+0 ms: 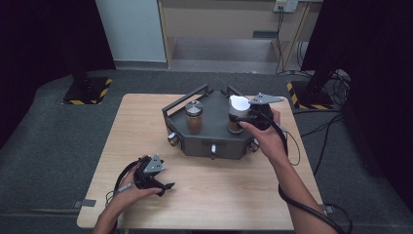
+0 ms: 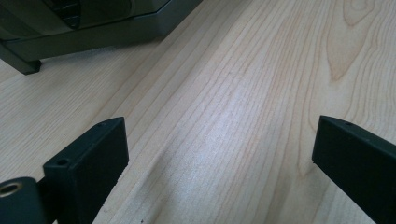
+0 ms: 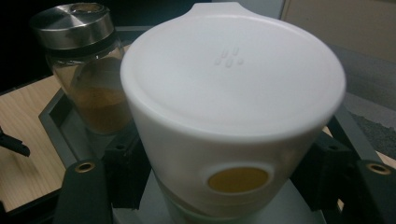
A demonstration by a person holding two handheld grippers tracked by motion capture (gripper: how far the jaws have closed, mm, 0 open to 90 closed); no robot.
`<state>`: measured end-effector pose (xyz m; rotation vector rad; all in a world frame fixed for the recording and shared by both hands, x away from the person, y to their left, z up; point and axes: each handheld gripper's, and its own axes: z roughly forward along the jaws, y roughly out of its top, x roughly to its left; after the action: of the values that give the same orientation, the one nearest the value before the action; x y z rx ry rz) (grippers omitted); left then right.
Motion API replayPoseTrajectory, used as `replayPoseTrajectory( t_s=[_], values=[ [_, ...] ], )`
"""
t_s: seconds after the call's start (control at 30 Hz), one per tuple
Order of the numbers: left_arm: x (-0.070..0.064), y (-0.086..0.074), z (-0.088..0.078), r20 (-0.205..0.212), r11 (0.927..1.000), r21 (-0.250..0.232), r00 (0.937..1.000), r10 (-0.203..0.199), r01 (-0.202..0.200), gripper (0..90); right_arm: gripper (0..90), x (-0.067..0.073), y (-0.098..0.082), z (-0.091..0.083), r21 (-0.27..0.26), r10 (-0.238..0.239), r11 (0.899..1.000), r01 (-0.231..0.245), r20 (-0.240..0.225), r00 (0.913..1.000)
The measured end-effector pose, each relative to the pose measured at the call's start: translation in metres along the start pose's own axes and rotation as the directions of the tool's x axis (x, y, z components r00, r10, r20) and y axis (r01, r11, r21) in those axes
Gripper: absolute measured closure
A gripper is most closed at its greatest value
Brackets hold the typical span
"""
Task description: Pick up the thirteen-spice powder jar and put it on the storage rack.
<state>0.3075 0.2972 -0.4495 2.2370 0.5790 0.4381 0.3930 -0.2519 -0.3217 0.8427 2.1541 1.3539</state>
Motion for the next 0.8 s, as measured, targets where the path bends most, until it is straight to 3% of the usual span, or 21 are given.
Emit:
replayPoseTrajectory(
  t_s=[0.47, 0.6, 0.8],
  values=[
    [-0.0007, -0.0005, -0.0011, -0.003, 1.0000, -0.006, 1.0000, -0.003, 0.003, 2.8, 30.5, -0.0006, 0.0008, 0.0015, 0.002, -0.014, 1.000, 0.014, -0.007, 0.9999],
    [-0.0008, -0.0006, -0.0017, -0.004, 1.0000, -0.005, 1.0000, -0.003, 0.003, 2.8, 20.0, -0.0035, 0.0012, 0.0022, 0.009, -0.012, 1.000, 0.013, -0.024, 0.9996],
    [-0.0010, -0.0007, -0.0022, -0.006, 1.0000, -0.007, 1.0000, -0.004, 0.003, 2.8, 9.1, -0.0004, 0.0004, -0.0038, 0.008, -0.025, 1.000, 0.025, -0.013, 0.9996]
  ],
)
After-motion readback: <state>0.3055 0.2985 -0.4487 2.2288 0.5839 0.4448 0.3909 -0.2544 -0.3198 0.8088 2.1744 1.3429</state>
